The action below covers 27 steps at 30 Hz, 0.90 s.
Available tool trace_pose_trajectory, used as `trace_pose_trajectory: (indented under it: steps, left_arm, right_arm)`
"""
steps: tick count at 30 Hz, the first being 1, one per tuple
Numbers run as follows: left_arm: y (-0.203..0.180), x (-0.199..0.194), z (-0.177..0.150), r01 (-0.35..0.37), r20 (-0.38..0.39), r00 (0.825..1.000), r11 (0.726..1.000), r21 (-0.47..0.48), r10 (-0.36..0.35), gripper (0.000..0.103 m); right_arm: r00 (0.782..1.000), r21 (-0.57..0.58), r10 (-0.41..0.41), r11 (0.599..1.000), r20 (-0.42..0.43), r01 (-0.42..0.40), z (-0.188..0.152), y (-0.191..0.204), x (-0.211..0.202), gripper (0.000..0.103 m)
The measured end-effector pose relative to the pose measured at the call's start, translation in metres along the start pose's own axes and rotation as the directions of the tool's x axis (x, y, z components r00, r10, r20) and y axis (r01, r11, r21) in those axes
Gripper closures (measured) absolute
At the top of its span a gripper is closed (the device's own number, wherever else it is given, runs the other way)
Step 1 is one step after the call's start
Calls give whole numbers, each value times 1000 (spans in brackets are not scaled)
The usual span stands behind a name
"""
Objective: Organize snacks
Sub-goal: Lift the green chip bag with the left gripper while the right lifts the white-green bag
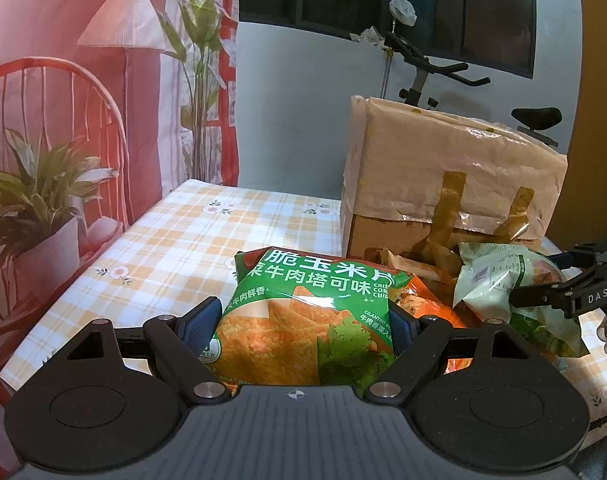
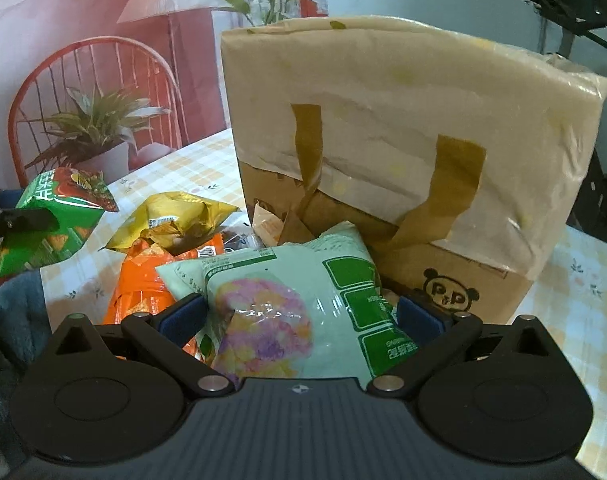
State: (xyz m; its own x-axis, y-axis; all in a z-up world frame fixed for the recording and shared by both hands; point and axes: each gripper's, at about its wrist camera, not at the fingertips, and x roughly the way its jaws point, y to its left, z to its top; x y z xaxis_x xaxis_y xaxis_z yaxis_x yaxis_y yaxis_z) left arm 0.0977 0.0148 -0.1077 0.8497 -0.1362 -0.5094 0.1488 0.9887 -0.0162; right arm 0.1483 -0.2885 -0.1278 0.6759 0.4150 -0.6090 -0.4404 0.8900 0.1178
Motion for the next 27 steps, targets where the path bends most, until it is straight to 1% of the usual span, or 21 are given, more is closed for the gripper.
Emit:
trace_pose_trajectory:
  steps: [2, 5, 9, 12, 15, 19, 22, 27]
  left_arm:
    - [-1, -1, 0, 4, 5, 1000, 1000, 4, -4, 18]
    - [0, -2, 0, 6, 9, 1000, 1000, 8, -6, 18]
    - [1, -2, 0, 3, 9, 1000, 1000, 8, -3, 18]
    - [0, -3, -1, 7, 12, 1000, 1000, 16, -7, 18]
    - [0, -4, -1, 11, 15, 1000, 1000, 19, -12, 18]
    - [1, -4, -1, 14, 17, 1000, 1000, 22, -14, 18]
    - [0, -5, 1, 15, 28, 999, 999, 32, -16, 18]
    - [-5, -10, 12, 14, 86, 996, 998, 58, -19, 18]
  right_arm:
    - [1000, 6, -14, 1000, 6, 14, -3, 2, -1, 2]
    - [998, 18, -35, 999, 44, 34, -9, 6, -8, 11]
    - [989, 79, -83, 994, 123, 73, -18, 13, -24, 23]
    - [974, 124, -138, 985, 179, 117, -26, 19, -36, 25]
    - [956, 169, -172, 977, 239, 134, -33, 26, -50, 25]
    - [937, 217, -182, 969, 299, 120, -42, 34, -66, 25]
    - [928, 231, -196, 965, 318, 125, -45, 38, -74, 25]
    - [900, 246, -229, 959, 372, 142, -38, 38, -91, 25]
